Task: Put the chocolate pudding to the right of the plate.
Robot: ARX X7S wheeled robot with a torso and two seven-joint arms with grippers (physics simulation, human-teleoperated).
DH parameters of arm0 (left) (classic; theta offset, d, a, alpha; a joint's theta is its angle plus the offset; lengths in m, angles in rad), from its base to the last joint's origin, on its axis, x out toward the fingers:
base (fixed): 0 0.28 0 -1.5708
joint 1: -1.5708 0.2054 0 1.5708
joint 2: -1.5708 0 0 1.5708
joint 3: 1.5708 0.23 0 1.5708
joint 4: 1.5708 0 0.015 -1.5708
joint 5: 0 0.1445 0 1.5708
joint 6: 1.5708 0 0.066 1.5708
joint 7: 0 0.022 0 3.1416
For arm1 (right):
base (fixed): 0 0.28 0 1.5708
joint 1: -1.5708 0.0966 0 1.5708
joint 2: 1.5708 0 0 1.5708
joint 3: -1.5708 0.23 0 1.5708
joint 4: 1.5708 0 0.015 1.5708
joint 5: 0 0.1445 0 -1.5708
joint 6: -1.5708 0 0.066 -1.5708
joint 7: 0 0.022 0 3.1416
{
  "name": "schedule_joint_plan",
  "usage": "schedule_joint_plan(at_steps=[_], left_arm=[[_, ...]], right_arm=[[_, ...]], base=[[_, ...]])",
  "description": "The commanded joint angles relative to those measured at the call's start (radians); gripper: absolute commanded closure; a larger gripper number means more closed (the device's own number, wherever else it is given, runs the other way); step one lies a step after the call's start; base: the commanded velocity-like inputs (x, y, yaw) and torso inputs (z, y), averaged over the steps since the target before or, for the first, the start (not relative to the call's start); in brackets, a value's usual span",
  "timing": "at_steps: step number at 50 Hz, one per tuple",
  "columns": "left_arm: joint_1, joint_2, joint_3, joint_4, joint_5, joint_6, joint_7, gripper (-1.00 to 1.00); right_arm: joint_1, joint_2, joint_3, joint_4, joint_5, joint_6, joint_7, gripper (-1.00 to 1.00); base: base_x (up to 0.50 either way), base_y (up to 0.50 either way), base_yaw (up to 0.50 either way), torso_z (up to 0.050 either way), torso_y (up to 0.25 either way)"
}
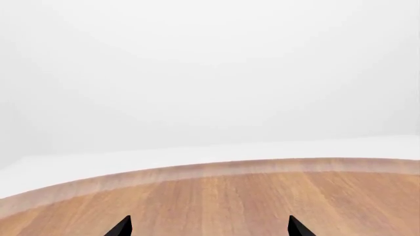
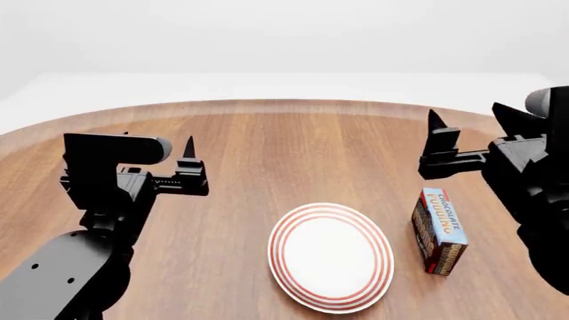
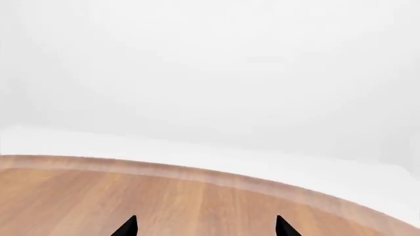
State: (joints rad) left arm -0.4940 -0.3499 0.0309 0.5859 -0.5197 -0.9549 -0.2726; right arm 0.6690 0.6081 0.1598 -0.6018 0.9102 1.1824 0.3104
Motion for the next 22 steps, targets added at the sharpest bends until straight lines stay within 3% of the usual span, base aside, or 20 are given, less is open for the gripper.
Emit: schedule_joint_plan(at_steps=[1, 22], left_arm=[[-0.001, -0.001, 0.004, -0.003, -0.002, 0.005, -0.002, -1.00], [0.010, -0.006, 0.005, -0.010, -0.006, 0.021, -0.005, -1.00]], right_arm=[[-0.072, -0.007, 0.025, -0.141, -0.009, -0.052, 0.031, -1.00], [-0.098, -0.004, -0.003, -0.129, -0.029, -0.087, 0.016, -1.00]], base=[[0.00, 0.00, 0.00, 0.000, 0.000], [0.00, 0.00, 0.00, 0.000, 0.000]])
